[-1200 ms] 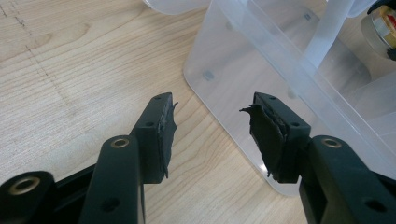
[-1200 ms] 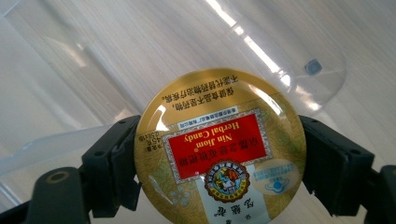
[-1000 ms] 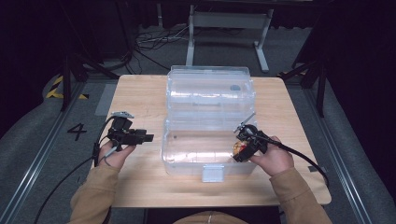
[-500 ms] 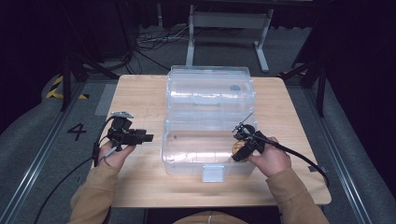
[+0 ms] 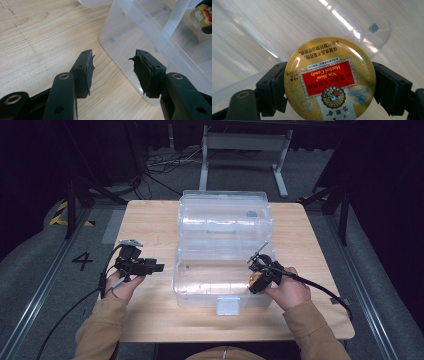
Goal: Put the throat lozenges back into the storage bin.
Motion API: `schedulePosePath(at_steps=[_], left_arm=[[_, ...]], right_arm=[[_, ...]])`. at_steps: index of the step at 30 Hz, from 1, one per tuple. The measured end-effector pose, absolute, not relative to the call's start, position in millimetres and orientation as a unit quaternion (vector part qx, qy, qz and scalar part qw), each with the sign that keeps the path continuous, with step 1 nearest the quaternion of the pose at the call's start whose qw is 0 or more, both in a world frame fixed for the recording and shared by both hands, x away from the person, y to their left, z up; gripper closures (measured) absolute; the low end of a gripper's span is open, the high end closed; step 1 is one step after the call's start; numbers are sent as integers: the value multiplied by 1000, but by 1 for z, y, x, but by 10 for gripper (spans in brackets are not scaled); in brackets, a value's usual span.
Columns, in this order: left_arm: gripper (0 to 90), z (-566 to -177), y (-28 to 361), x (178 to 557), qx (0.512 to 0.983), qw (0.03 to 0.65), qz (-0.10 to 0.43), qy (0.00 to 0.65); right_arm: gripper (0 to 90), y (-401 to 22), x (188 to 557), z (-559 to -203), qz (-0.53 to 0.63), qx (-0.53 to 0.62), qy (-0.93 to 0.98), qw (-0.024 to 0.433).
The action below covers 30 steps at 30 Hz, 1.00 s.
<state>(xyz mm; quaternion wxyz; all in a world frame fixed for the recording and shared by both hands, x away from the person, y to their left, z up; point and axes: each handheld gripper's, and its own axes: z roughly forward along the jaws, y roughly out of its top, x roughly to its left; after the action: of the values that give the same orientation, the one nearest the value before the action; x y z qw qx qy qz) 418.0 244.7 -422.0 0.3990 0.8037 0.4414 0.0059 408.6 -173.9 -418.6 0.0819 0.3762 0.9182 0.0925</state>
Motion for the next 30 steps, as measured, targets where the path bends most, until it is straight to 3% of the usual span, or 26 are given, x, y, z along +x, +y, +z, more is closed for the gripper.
schedulePosePath(at_steps=[30], left_arm=[[500, -423, 246, 418, 802, 398, 7, 445]], right_arm=[[196, -176, 408, -417, 106, 381, 914, 85]])
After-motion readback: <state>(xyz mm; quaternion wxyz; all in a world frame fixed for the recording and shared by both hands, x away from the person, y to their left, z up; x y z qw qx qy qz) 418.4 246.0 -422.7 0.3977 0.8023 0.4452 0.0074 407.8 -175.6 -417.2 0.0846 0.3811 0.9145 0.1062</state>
